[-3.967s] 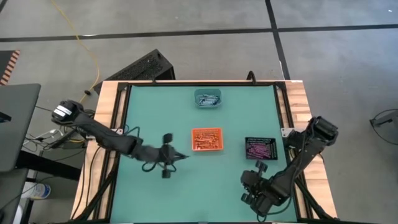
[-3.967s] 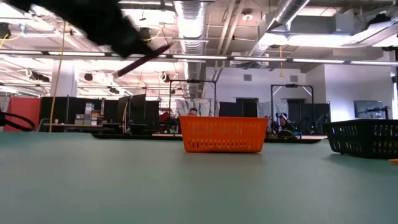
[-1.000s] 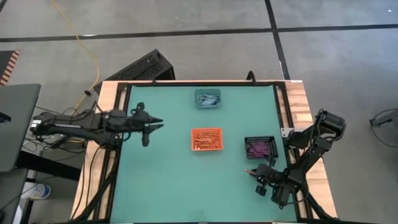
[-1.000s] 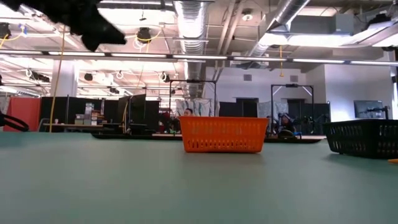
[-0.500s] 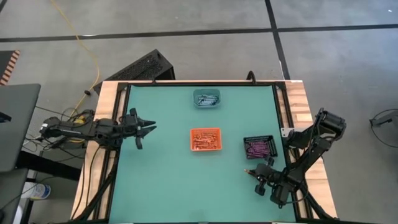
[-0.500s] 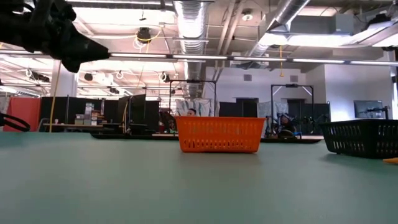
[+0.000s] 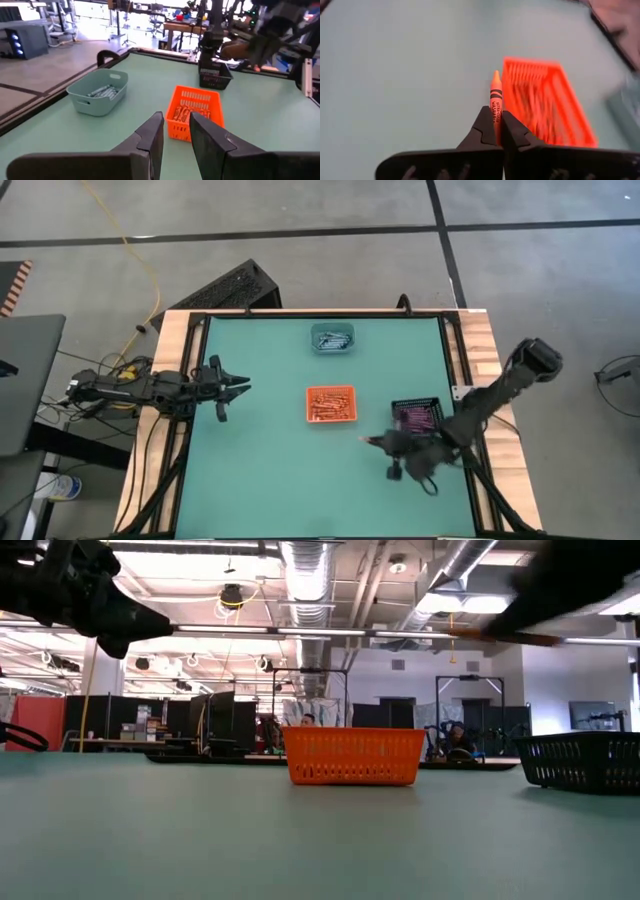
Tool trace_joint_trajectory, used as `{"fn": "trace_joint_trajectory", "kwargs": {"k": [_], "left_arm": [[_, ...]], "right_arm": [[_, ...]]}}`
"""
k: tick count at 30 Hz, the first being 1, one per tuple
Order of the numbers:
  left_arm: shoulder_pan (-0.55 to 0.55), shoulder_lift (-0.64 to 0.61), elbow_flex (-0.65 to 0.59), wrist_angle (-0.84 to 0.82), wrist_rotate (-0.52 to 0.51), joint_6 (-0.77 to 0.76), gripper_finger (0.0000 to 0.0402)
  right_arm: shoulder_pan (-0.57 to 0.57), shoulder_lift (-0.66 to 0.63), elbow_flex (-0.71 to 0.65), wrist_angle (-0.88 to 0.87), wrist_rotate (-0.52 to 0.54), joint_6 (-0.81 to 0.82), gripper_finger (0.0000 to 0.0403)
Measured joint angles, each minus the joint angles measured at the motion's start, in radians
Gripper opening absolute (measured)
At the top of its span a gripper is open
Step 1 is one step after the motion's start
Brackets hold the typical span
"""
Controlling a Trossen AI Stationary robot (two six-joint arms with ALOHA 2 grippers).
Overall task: Sort crayons
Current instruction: Put the orange crayon into the orange bin
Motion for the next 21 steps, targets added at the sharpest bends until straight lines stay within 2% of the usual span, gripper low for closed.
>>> {"fn": "trace_joint_trajectory", "kwargs": {"k": [2,5,9,13,16,21], "left_arm": [[0.000,0.000,0.000,-0.001,0.013,-0.004,0.0083],[0.000,-0.001,0.000,0.001,0.032,-0.006,0.0083],[0.000,-0.001,0.000,0.008,0.032,0.000,0.0083],[0.000,-0.001,0.000,0.008,0.033,-0.001,0.0083],[0.000,-0.001,0.000,0.006,0.043,-0.009,0.0083],[0.000,-0.001,0.000,0.006,0.060,-0.007,0.0083]], "right_arm": [[-0.100,0.000,0.000,0.109,-0.105,-0.194,0.0001],[-0.263,0.025,0.002,0.232,-0.294,-0.377,0.0001],[-0.458,0.100,0.001,0.357,-0.539,-0.498,0.0001],[-0.570,0.180,0.002,0.470,-0.720,-0.562,0.0001],[-0.606,0.221,0.002,0.486,-0.789,-0.587,0.0002],[-0.643,0.265,0.002,0.491,-0.792,-0.598,0.0005]]}}
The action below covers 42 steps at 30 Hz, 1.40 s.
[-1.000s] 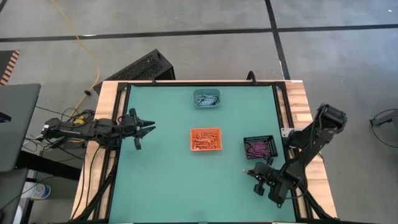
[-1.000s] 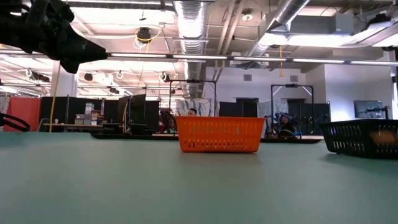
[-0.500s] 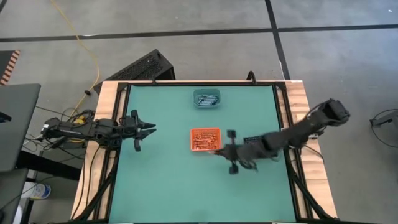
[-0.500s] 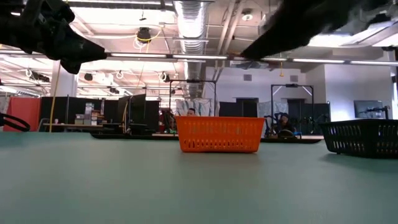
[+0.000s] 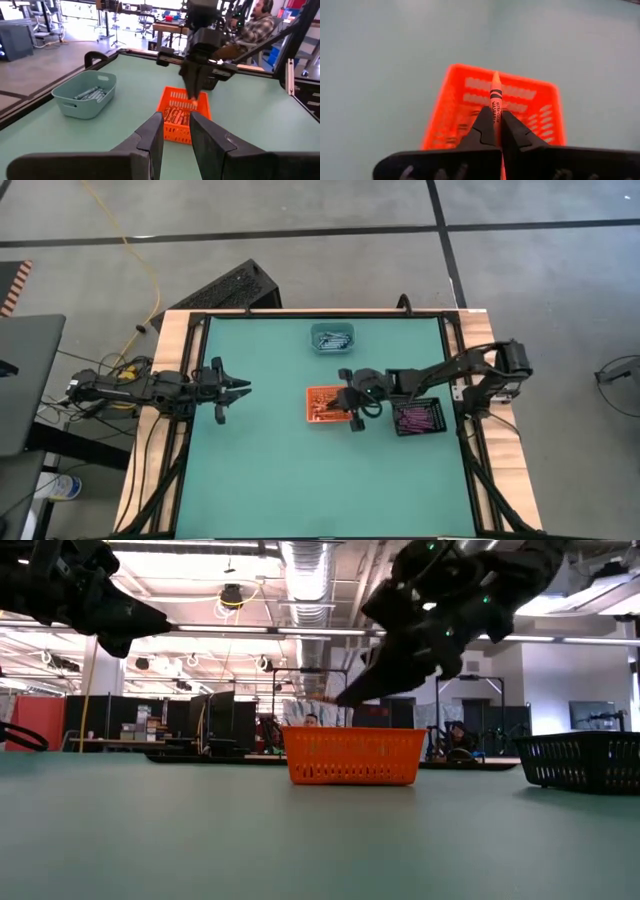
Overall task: Sort crayons
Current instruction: Put the orange crayon into the orange bin, then return to Home Position
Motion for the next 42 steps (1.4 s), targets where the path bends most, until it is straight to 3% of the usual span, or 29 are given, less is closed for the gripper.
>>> {"fn": "trace_joint_trajectory", "kwargs": {"k": [6,16,26,30,35,42], "left_arm": [[0.000,0.000,0.000,-0.001,0.000,0.001,0.0083],[0.000,0.000,0.000,0.002,-0.005,0.016,0.0083],[0.000,-0.050,0.000,0.001,-0.011,0.033,0.0083],[0.000,-0.102,0.001,0.001,-0.011,0.065,0.0083],[0.000,-0.133,0.001,0.000,-0.010,0.080,0.0083],[0.000,-0.131,-0.022,0.057,-0.002,0.071,0.0083]], "right_arm": [[-0.041,0.007,0.000,0.015,0.010,0.014,0.0034],[-0.071,-0.107,0.001,-0.061,-0.017,0.069,0.0102],[-0.043,-0.474,0.000,-0.402,-0.019,0.139,0.0094],[-0.017,-0.606,-0.059,-0.420,0.025,0.175,0.0081],[0.027,-0.740,-0.224,-0.308,0.145,0.243,0.0072],[0.050,-0.856,-0.532,0.147,0.171,0.352,0.0070]]}}
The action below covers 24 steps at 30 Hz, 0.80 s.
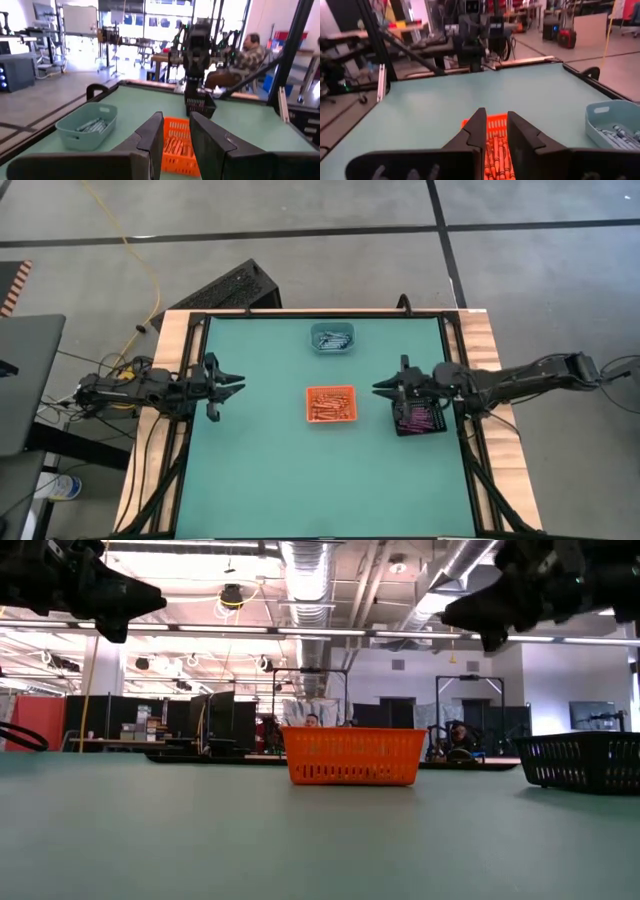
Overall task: Sort crayons
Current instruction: Return to Home Position
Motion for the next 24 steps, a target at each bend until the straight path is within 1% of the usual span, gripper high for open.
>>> {"fn": "trace_joint_trajectory", "kwargs": {"k": [4,8,10,14,17,20,24], "left_arm": [[0.000,0.001,-0.086,0.147,-0.002,-0.008,0.0083],[0.000,0.000,-0.125,0.195,-0.008,-0.020,0.0083],[0.000,0.000,-0.125,0.180,-0.012,-0.030,0.0083],[0.000,0.000,-0.125,0.171,-0.024,-0.038,0.0083],[0.000,0.000,-0.125,0.162,-0.026,-0.043,0.0083],[0.000,0.000,-0.126,0.141,-0.027,-0.059,0.0083],[0.000,0.000,-0.126,0.124,-0.032,-0.064,0.0083]], "right_arm": [[-0.003,-0.024,-0.117,0.161,0.004,0.026,0.0070],[-0.004,-0.061,-0.176,0.190,0.005,0.028,0.0070],[-0.007,-0.095,-0.191,0.157,0.007,0.028,0.0070],[-0.024,-0.215,-0.195,0.037,0.009,0.027,0.0070],[-0.032,-0.312,-0.198,-0.085,0.049,0.027,0.0070],[-0.032,-0.391,-0.249,-0.056,0.085,0.020,0.0070],[-0.037,-0.461,-0.256,-0.120,0.110,0.017,0.0070]]}}
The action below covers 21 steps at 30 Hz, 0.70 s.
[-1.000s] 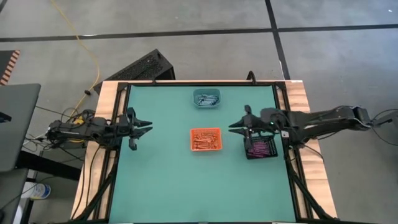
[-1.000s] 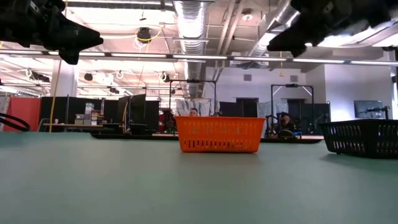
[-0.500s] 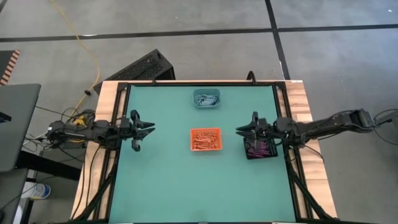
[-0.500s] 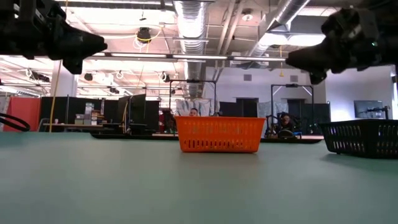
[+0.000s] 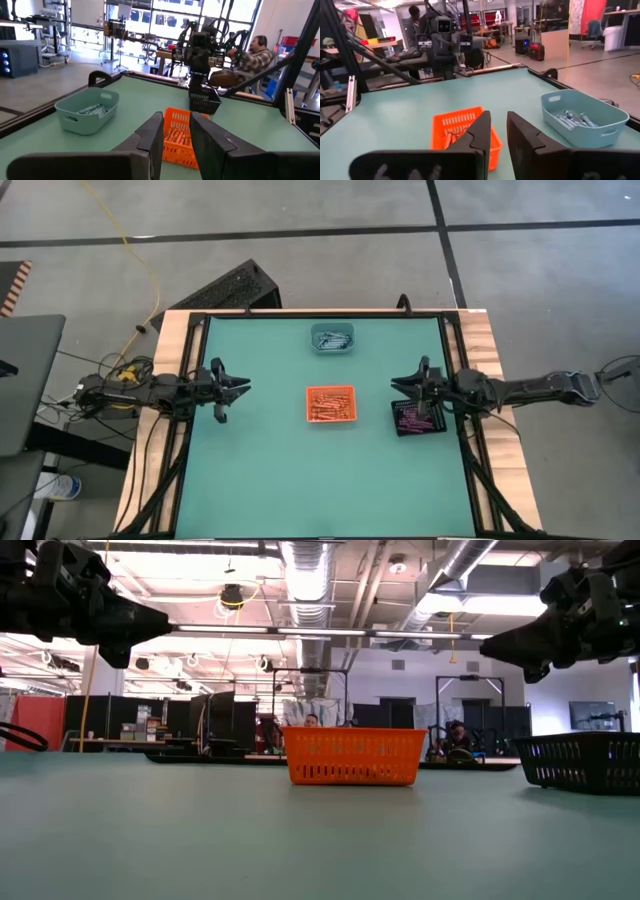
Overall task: Sort crayons
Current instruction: Return to Home Position
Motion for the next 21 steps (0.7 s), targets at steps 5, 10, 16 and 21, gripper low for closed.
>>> {"fn": "trace_joint_trajectory", "kwargs": {"k": [5,10,16,21], "left_arm": [[0.000,0.000,0.000,-0.005,0.004,-0.008,0.0083],[0.000,0.000,-0.001,-0.083,0.019,-0.057,0.0083],[0.000,0.034,-0.001,-0.099,0.084,-0.040,0.0083],[0.000,0.061,-0.002,-0.103,0.104,0.025,0.0083]], "right_arm": [[0.000,-0.017,0.000,-0.022,0.037,-0.002,0.0070],[0.000,-0.015,0.000,-0.062,0.058,0.000,0.0070],[0.000,-0.015,0.000,-0.111,0.058,0.000,0.0070],[0.000,-0.015,-0.001,-0.143,0.058,0.000,0.0070]]}}
